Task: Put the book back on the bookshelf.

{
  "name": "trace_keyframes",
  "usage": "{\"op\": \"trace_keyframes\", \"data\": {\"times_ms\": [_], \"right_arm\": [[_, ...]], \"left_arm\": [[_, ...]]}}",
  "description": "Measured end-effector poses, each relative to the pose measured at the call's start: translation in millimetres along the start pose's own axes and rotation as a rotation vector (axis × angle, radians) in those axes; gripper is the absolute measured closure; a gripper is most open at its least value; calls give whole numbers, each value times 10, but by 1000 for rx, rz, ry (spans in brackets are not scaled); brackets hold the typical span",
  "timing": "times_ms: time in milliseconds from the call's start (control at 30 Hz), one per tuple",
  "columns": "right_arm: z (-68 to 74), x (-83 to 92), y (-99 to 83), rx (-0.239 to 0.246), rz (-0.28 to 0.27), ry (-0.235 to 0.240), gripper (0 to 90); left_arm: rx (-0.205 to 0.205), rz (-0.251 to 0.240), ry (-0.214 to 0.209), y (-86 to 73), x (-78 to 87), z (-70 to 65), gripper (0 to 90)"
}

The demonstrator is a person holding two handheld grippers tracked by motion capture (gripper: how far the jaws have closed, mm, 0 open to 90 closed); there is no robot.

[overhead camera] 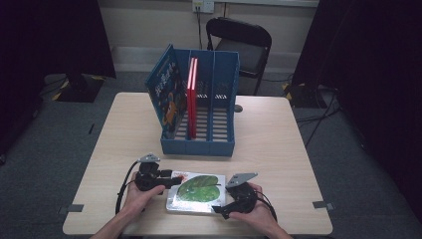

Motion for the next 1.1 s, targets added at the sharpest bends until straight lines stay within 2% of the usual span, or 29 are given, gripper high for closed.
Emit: {"op": "trace_keyframes", "data": {"times_ms": [67,133,200,333,500,667,733,800,833,867,933,1000,1100], "right_arm": [[19,22,-20,-8,-3,11,128],[48,37,-34,-2,-6,15,127],[76,31,-55,12,5,-2,115],[118,2,-93,40,22,-21,82],[133,-17,-96,54,19,-48,70],[147,-36,-98,72,22,-72,62],[151,-59,-108,113,37,-118,58],[152,-59,-103,101,36,-117,59],[148,-57,-102,95,33,-115,60],[148,-57,-98,86,28,-113,61],[143,-62,-87,73,21,-107,65],[136,-68,-71,62,14,-97,70],[136,-72,-65,60,14,-97,74]], "left_arm": [[14,-15,-19,22,16,-10,402],[12,-7,-10,11,4,-5,401],[15,-10,-7,15,8,-12,400],[38,-41,-45,66,65,-39,407],[33,-42,-40,84,61,-57,397],[56,-58,-61,106,88,-77,396],[68,-63,-68,102,94,-83,396],[85,-63,-91,89,115,-105,396],[78,-46,-136,69,124,-141,418],[77,-33,-187,42,116,-204,485],[30,-15,-156,1,85,-287,445],[9,10,-192,-20,50,-364,450],[-1,36,-183,-53,-7,-382,465]]}}
Point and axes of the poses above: each handheld gripper's, and its own axes: x roughly backward along the jaws, y roughly out of its top, z roughly to its left, the point moved 8 cm from there along -x, roughly forward along the jaws, and after that the axes turned 7 degrees about x, right-handed, at the moved point
